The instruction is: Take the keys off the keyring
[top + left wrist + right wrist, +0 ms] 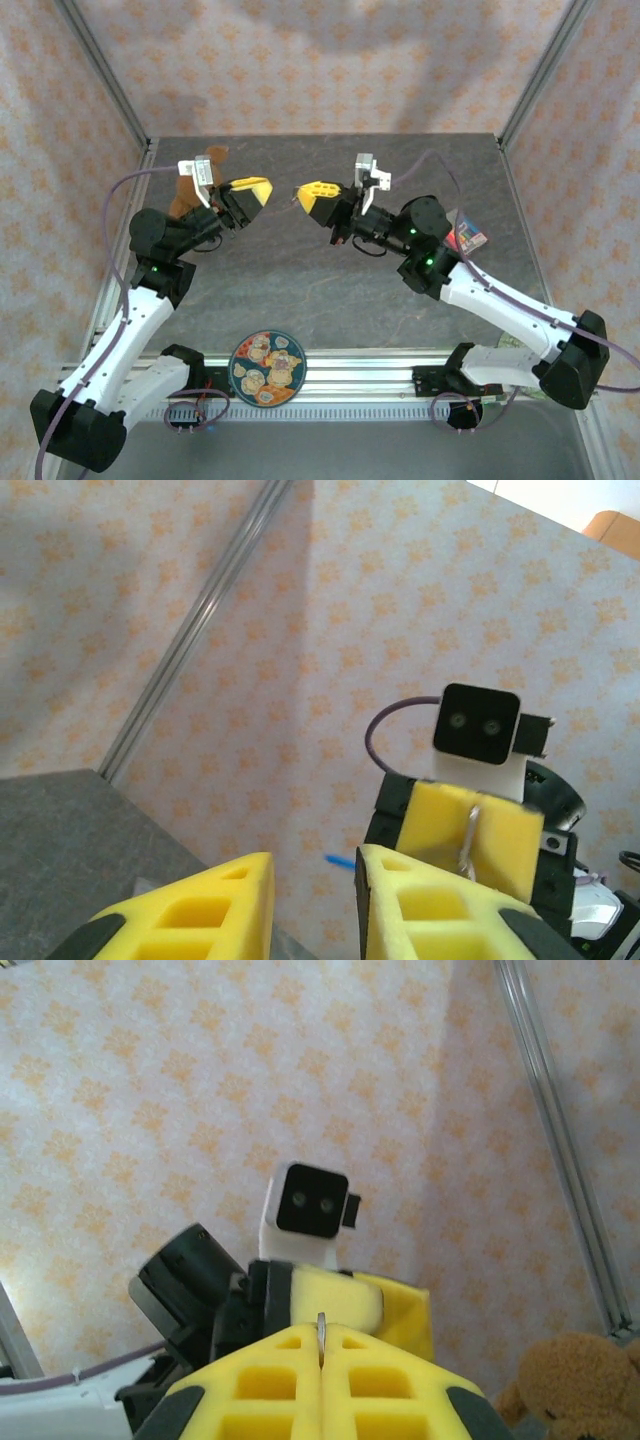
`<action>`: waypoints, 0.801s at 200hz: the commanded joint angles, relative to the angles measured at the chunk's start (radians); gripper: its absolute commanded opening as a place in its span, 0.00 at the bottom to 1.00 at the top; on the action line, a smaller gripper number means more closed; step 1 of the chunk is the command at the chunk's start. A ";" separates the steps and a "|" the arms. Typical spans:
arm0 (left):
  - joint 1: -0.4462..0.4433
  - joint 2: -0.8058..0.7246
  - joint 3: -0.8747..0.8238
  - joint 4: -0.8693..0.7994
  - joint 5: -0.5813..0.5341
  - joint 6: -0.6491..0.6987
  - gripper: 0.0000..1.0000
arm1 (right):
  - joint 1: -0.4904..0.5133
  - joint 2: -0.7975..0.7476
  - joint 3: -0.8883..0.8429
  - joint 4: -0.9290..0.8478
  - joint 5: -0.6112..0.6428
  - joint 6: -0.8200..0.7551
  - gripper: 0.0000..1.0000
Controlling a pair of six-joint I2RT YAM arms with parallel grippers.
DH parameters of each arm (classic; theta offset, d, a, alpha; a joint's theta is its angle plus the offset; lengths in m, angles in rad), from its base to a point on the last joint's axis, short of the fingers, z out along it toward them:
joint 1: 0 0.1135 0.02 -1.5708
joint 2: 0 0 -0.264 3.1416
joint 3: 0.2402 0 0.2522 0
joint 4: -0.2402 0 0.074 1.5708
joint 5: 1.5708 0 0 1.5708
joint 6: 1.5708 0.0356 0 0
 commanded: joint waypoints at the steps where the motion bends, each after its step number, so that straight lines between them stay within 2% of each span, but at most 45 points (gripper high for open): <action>1: 0.007 -0.039 0.000 -0.047 -0.026 0.053 0.28 | -0.015 -0.026 0.042 -0.051 0.005 -0.031 0.00; 12: 0.007 -0.051 0.001 -0.075 -0.029 0.071 0.35 | -0.022 -0.032 0.045 -0.065 -0.001 -0.031 0.00; 44: 0.008 -0.071 0.017 -0.126 -0.019 0.111 0.41 | -0.030 -0.049 0.054 -0.100 -0.016 -0.030 0.00; 73: 0.004 -0.070 0.036 -0.143 0.002 0.131 0.51 | -0.033 -0.054 0.059 -0.114 -0.023 -0.028 0.00; 93: -0.013 -0.074 0.057 -0.187 0.007 0.172 0.52 | -0.033 -0.055 0.063 -0.124 -0.023 -0.025 0.00; 105: -0.031 -0.081 0.069 -0.230 -0.007 0.215 0.53 | -0.032 -0.052 0.064 -0.127 -0.022 -0.023 0.00; 129: -0.080 -0.109 0.087 -0.333 -0.071 0.339 0.63 | -0.032 -0.046 0.069 -0.135 -0.023 -0.015 0.00; 160: -0.143 -0.114 0.112 -0.408 -0.122 0.440 0.67 | -0.032 -0.042 0.077 -0.150 -0.020 -0.011 0.00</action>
